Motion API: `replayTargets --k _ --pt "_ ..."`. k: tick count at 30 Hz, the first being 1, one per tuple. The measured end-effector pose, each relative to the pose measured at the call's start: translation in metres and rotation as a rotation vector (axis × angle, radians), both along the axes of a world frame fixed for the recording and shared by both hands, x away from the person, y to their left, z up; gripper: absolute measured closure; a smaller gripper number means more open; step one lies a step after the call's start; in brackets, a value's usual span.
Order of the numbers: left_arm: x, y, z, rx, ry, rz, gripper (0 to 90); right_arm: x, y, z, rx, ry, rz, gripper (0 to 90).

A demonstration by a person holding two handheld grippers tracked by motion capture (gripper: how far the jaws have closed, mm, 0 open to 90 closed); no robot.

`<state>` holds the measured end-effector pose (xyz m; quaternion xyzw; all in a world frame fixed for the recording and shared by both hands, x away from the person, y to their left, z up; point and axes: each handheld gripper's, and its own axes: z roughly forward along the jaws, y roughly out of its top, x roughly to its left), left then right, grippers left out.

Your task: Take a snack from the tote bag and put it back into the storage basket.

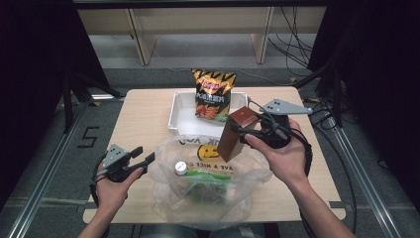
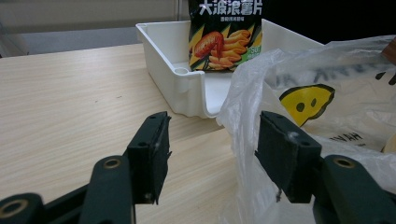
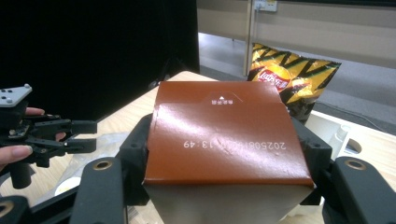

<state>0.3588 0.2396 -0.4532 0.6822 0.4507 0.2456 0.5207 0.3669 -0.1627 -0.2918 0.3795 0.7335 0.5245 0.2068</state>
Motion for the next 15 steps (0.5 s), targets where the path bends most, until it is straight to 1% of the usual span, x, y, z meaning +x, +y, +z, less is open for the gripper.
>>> replayTargets --k 1,2,3,4,5,6,7,8,9,10,11,12,13,14,15 --pt "0.0 0.0 0.0 0.0 0.0 0.0 43.6 0.0 0.0 0.002 0.002 0.012 0.012 39.1" --pt "0.0 0.0 0.0 0.0 0.001 -0.001 43.5 0.001 -0.001 0.003 -0.008 -0.019 0.01 39.1" --pt "0.0 0.0 0.0 0.001 0.001 -0.002 43.6 -0.001 0.0 0.004 0.012 0.006 0.007 39.1" --pt "0.0 0.0 0.0 0.0 0.001 -0.002 43.6 0.0 -0.001 0.006 0.001 -0.024 0.008 39.1" --pt "0.0 0.0 0.0 0.0 0.001 -0.002 43.5 0.0 -0.001 0.007 0.0 -0.017 0.009 39.1" --pt "0.0 0.0 0.0 0.0 0.001 -0.002 43.6 -0.002 0.0 0.009 0.013 0.014 0.004 39.1" --pt "0.0 0.0 0.0 0.0 0.001 -0.001 43.6 -0.001 -0.001 0.009 0.003 -0.011 0.005 39.1" --pt "0.0 0.0 0.0 0.001 0.0 -0.002 43.6 -0.001 -0.001 0.01 0.003 -0.023 0.008 39.1" --pt "0.0 0.0 0.0 0.0 0.0 -0.001 43.5 0.0 -0.002 0.011 -0.003 -0.027 0.009 39.1" --pt "0.0 0.0 0.0 0.0 0.0 -0.002 43.6 -0.001 -0.001 0.012 0.005 -0.023 -0.003 39.1" --pt "0.0 0.0 0.0 0.001 0.0 -0.002 43.6 0.0 -0.002 0.013 -0.001 -0.04 0.007 39.1" --pt "0.0 0.0 0.0 0.0 0.0 -0.002 43.6 -0.001 -0.002 0.014 0.0 -0.028 0.002 39.1" --pt "0.0 0.0 0.0 0.0 0.0 -0.002 43.6 0.0 -0.003 0.014 0.0 -0.037 0.005 39.1" --pt "0.0 0.0 0.0 0.0 0.0 -0.002 43.6 0.0 -0.002 0.015 0.015 -0.032 0.006 39.1" --pt "0.0 0.0 0.0 0.0 0.0 -0.002 43.6 -0.001 -0.003 0.016 0.014 -0.021 0.006 39.1"
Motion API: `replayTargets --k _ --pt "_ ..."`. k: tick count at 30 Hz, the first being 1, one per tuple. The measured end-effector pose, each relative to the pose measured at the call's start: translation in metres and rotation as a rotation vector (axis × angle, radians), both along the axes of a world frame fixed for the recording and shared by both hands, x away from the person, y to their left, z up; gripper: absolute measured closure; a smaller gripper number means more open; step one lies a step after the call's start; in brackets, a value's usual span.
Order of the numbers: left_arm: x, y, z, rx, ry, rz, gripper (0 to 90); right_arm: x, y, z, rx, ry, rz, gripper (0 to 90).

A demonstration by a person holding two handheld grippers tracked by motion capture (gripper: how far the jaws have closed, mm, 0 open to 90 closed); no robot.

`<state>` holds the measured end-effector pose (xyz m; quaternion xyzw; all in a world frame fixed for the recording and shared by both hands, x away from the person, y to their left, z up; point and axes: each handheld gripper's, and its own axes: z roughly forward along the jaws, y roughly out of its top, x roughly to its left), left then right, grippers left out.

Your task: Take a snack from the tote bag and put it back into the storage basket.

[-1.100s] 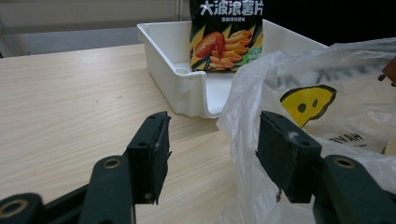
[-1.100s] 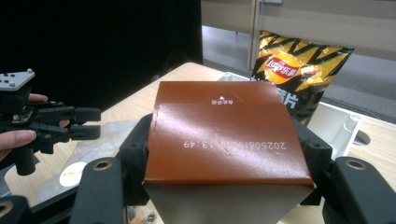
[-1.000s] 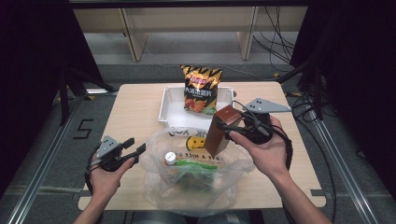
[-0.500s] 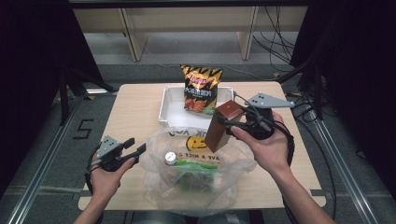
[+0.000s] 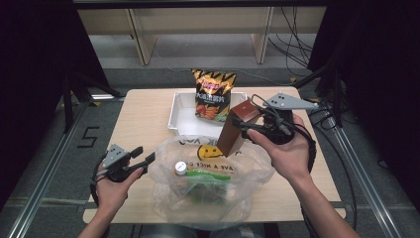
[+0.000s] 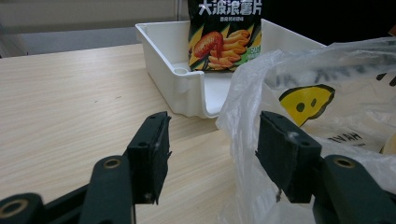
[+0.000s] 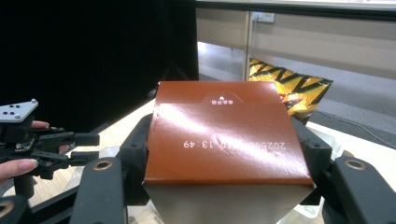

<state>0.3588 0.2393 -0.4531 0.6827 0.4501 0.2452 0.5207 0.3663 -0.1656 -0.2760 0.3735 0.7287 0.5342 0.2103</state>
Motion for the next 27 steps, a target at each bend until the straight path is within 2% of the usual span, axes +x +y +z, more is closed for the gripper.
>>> replayTargets --k 1,2,3,7,9,10,13,14,15,17,19,20,24,25,27 --pt "0.0 0.0 0.0 0.001 0.0 0.0 43.6 0.0 0.0 0.0 0.002 -0.011 -0.007 39.2" --pt "0.0 0.0 0.0 -0.001 0.001 0.0 43.6 -0.001 0.0 0.001 0.006 0.003 -0.012 39.2" --pt "0.0 0.0 0.0 0.0 0.0 0.0 43.6 0.001 -0.001 0.002 0.001 -0.022 -0.008 39.2" --pt "0.0 0.0 0.0 -0.001 -0.001 0.001 43.6 0.002 -0.001 0.004 0.009 -0.033 -0.007 39.2" --pt "0.0 0.0 0.001 0.004 0.002 0.004 43.6 0.0 -0.001 0.005 0.017 -0.01 -0.016 39.2" --pt "0.0 0.0 0.0 0.0 0.0 0.004 43.6 0.002 -0.002 0.005 0.008 -0.038 -0.021 39.3" --pt "0.0 0.0 0.0 -0.001 -0.001 0.0 43.6 0.001 -0.002 0.007 0.02 -0.025 -0.022 39.3" --pt "0.0 0.0 0.0 -0.002 0.0 0.002 43.6 0.002 -0.003 0.008 0.017 -0.035 -0.028 39.3" --pt "0.0 0.0 0.0 -0.002 0.0 0.001 43.6 0.001 -0.003 0.009 0.027 -0.022 -0.032 39.3" --pt "0.0 0.0 0.0 -0.002 0.0 0.0 43.6 0.003 -0.004 0.009 0.016 -0.056 -0.033 39.3" --pt "0.0 0.0 0.0 0.001 0.001 0.003 43.6 0.002 -0.003 0.01 0.025 -0.042 -0.037 39.3" --pt "-0.001 0.0 0.001 0.004 0.003 0.003 43.6 0.004 -0.004 0.011 0.018 -0.063 -0.036 39.3" --pt "-0.001 0.0 0.001 0.003 0.001 0.004 43.6 0.003 -0.003 0.012 0.033 -0.039 -0.049 39.3" --pt "0.0 0.0 0.001 0.002 0.001 0.003 43.6 0.005 -0.004 0.012 0.022 -0.074 -0.047 39.3" --pt "0.0 0.0 0.0 -0.002 0.0 0.001 43.6 0.005 -0.004 0.012 0.023 -0.056 -0.053 39.3"
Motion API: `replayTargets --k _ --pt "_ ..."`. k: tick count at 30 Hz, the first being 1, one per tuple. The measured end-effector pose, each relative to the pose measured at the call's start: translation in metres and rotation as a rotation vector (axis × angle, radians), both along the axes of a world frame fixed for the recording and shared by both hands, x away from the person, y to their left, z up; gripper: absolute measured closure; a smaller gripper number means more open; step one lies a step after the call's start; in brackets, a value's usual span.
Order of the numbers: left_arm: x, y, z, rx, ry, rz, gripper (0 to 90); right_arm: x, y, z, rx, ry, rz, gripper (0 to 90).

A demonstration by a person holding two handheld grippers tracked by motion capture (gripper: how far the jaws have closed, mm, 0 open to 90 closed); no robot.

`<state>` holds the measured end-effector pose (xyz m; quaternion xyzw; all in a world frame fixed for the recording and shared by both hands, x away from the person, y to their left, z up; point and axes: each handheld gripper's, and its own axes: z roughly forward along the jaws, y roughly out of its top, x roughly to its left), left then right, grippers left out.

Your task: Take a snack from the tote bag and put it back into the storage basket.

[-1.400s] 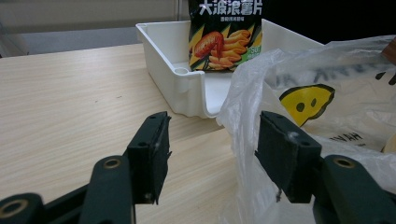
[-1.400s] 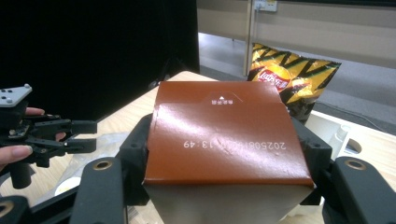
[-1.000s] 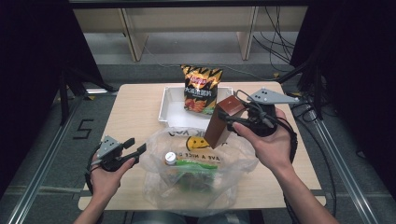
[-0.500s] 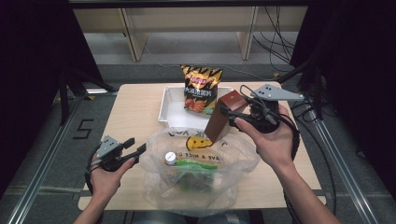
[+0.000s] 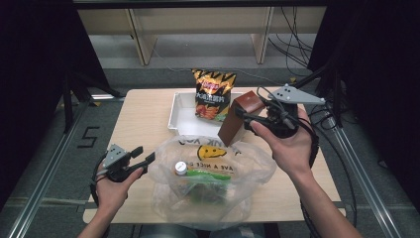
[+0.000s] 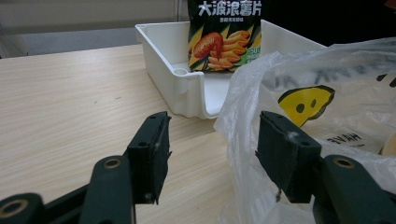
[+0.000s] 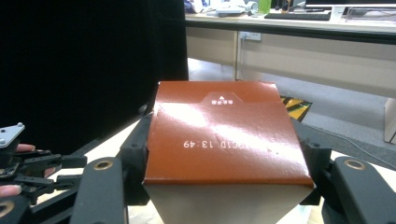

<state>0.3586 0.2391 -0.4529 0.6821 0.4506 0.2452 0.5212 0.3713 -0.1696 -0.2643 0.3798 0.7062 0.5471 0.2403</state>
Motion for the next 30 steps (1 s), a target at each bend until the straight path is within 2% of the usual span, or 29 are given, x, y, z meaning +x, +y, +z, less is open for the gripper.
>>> replayTargets --k 1,3,4,5,10,11,13,14,16,18,22,25,26,27,28,30 --pt "0.0 0.0 0.0 0.0 0.0 0.0 43.7 0.0 0.0 0.0 0.003 0.003 0.0 39.3" --pt "0.0 0.0 0.0 0.005 0.002 0.002 43.7 0.003 -0.001 0.0 -0.011 -0.023 -0.004 39.3" --pt "0.0 0.0 0.0 0.004 0.002 0.002 43.7 0.002 0.0 0.0 0.007 0.006 -0.009 39.2" --pt "0.0 0.0 0.0 0.005 0.002 0.002 43.6 0.003 0.0 0.0 0.001 -0.008 -0.009 39.3" --pt "0.0 0.0 0.0 0.003 0.002 0.001 43.6 0.007 -0.001 0.0 0.004 -0.006 -0.027 39.3" --pt "0.0 0.0 0.0 0.003 0.002 0.002 43.7 0.009 -0.002 0.0 0.0 -0.024 -0.022 39.3" --pt "-0.001 0.0 0.001 0.004 0.001 0.001 43.7 0.009 -0.001 0.0 0.009 0.003 -0.033 39.3" --pt "-0.001 -0.001 0.001 0.002 0.0 0.001 43.7 0.012 -0.002 0.0 0.0 -0.024 -0.029 39.3" --pt "-0.001 -0.001 0.001 0.003 0.0 0.0 43.7 0.013 -0.001 0.0 0.006 -0.001 -0.039 39.3" --pt "-0.001 -0.001 0.001 0.003 -0.001 -0.002 43.7 0.016 -0.002 0.0 -0.004 -0.016 -0.04 39.3" --pt "-0.001 0.0 0.001 -0.001 0.0 0.0 43.7 0.021 -0.001 -0.002 0.003 0.001 -0.056 39.3" --pt "-0.001 0.0 0.001 -0.001 0.0 -0.001 43.7 0.025 -0.001 -0.004 0.006 0.005 -0.055 39.3" --pt "-0.001 0.0 0.001 -0.001 -0.001 -0.001 43.7 0.027 -0.002 -0.004 -0.011 -0.012 -0.057 39.3" --pt "-0.001 0.0 0.001 -0.001 -0.001 -0.001 43.7 0.027 -0.001 -0.004 0.006 0.006 -0.063 39.3" --pt "-0.001 0.0 0.001 0.001 -0.002 -0.004 43.7 0.029 -0.001 -0.005 -0.005 -0.006 -0.06 39.3" --pt "-0.001 -0.001 0.001 0.0 -0.002 -0.004 43.6 0.031 0.0 -0.005 -0.003 0.001 -0.071 39.3"
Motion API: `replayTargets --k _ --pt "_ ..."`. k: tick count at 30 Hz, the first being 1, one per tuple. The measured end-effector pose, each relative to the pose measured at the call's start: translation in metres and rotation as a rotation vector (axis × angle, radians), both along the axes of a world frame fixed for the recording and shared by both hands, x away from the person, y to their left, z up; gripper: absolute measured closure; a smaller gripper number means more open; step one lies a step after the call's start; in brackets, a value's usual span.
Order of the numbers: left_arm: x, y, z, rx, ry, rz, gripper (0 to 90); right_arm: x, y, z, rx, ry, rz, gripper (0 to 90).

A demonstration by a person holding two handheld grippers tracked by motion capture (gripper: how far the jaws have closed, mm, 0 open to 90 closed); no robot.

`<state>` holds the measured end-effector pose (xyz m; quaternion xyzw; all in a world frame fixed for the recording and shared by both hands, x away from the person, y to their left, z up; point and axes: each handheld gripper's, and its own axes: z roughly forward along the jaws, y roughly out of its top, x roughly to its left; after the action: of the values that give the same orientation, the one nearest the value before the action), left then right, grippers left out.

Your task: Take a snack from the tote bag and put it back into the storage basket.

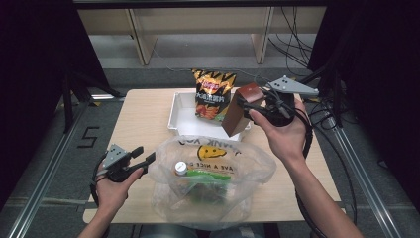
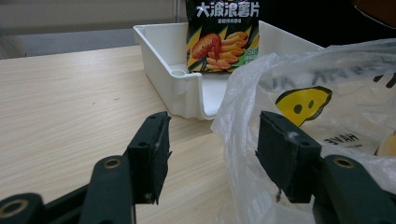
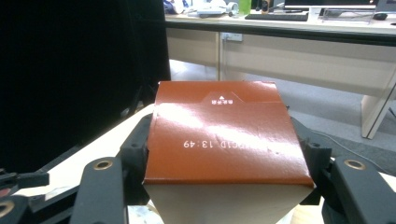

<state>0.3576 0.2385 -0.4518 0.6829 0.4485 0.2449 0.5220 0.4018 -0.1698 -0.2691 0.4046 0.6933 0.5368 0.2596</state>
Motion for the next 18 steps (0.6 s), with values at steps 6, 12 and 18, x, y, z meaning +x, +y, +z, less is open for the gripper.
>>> replayTargets --k 6,12,18 --pt "-0.001 0.0 0.001 0.0 -0.003 -0.001 43.6 0.006 0.001 -0.001 -0.007 -0.007 -0.004 39.3" --pt "-0.001 0.001 0.001 0.0 -0.002 0.001 43.6 0.011 0.001 -0.003 -0.017 -0.012 -0.013 39.3" --pt "-0.001 0.0 0.001 -0.001 -0.002 0.001 43.7 0.015 0.001 -0.003 -0.019 -0.016 -0.028 39.3"
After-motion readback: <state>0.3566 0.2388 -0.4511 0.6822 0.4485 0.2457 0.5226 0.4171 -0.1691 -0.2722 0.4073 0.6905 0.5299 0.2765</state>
